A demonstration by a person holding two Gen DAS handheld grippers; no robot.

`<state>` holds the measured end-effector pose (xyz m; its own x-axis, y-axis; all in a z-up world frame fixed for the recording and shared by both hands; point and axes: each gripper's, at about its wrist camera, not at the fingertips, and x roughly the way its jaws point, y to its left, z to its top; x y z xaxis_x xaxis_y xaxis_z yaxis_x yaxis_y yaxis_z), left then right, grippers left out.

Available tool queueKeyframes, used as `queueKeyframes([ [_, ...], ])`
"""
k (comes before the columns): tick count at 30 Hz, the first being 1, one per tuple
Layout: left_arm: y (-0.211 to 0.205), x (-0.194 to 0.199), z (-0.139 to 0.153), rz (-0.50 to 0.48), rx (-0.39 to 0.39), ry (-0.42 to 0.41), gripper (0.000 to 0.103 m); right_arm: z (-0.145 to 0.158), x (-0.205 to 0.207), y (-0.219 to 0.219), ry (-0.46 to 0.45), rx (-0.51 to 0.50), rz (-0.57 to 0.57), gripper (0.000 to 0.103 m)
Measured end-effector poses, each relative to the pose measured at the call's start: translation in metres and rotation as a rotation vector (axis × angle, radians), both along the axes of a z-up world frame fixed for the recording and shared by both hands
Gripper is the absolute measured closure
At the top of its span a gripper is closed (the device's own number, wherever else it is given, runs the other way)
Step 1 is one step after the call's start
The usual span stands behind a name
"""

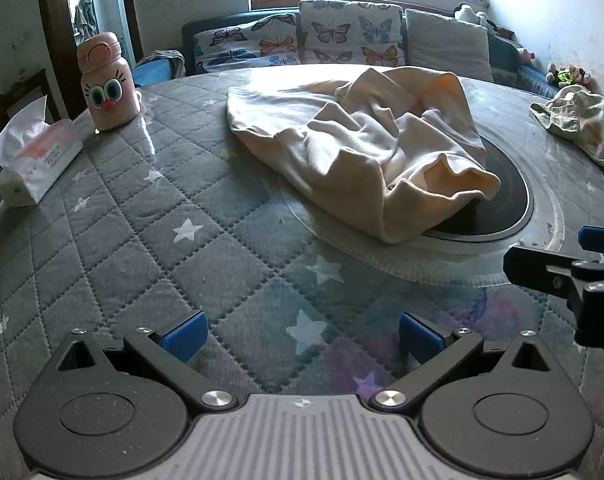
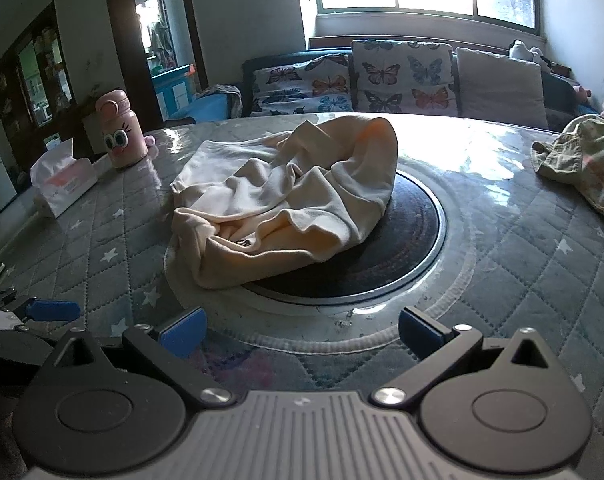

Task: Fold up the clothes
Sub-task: 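Move both grippers toward the crumpled cream sweatshirt, then grasp the sweatshirt edge with the left gripper while the right gripper grasps another edge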

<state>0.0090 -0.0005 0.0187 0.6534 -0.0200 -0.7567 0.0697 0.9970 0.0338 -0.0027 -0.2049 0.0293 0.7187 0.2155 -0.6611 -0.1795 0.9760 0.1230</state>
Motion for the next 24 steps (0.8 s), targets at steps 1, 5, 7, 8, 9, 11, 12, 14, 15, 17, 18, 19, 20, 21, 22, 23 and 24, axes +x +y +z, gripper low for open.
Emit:
queueKeyframes([
  [1,0.000,0.001,0.000,0.000,0.000,0.000,0.000,0.000,0.001,0.000,0.000,-0.001,0.001,0.000],
  [5,0.001,0.005,0.001,-0.003,0.004,0.000,0.000,0.000,0.006,-0.003,0.010,0.004,0.008,0.000],
  [7,0.001,0.007,0.001,-0.005,0.006,-0.001,0.000,0.000,0.008,-0.003,0.014,0.001,0.011,0.000],
  [8,0.000,0.008,0.001,-0.004,0.007,-0.002,0.000,0.000,0.009,-0.003,0.014,-0.001,0.013,0.000],
  [9,0.000,0.009,0.002,-0.004,0.008,-0.003,0.000,0.000,0.010,-0.004,0.014,-0.002,0.017,0.000],
  [11,0.001,0.011,0.002,-0.004,0.009,-0.002,0.000,0.000,0.013,-0.005,0.017,-0.003,0.022,0.000],
  [12,0.001,0.013,0.002,-0.004,0.009,-0.003,0.000,0.000,0.015,-0.005,0.018,-0.004,0.025,0.000],
  [14,0.001,0.016,0.004,-0.006,0.011,-0.006,0.000,0.000,0.018,-0.006,0.019,-0.007,0.029,0.000],
  [15,0.001,0.017,0.005,-0.008,0.012,-0.008,0.000,0.001,0.020,-0.006,0.019,-0.009,0.031,0.000],
  [17,0.001,0.020,0.008,-0.013,0.014,-0.013,0.000,0.001,0.023,-0.007,0.017,-0.012,0.033,0.000],
  [18,0.001,0.022,0.010,-0.015,0.014,-0.016,0.000,0.002,0.025,-0.007,0.017,-0.011,0.034,0.000],
  [19,0.000,0.024,0.011,-0.018,0.014,-0.018,0.000,0.003,0.028,-0.008,0.019,-0.007,0.035,0.000],
  [20,0.000,0.026,0.012,-0.017,0.017,-0.019,0.000,0.003,0.030,-0.010,0.021,-0.003,0.036,0.000],
  [21,-0.001,0.029,0.014,-0.019,0.019,-0.022,0.000,0.004,0.033,-0.011,0.023,0.001,0.037,0.000],
  [22,-0.001,0.031,0.016,-0.021,0.016,-0.024,0.000,0.004,0.036,-0.012,0.026,0.006,0.039,0.000],
  [23,-0.001,0.034,0.019,-0.024,0.012,-0.027,0.000,0.005,0.038,-0.013,0.030,0.009,0.041,0.000],
  [24,-0.002,0.038,0.022,-0.027,0.013,-0.034,0.000,0.005,0.041,-0.014,0.032,0.011,0.041,0.001],
])
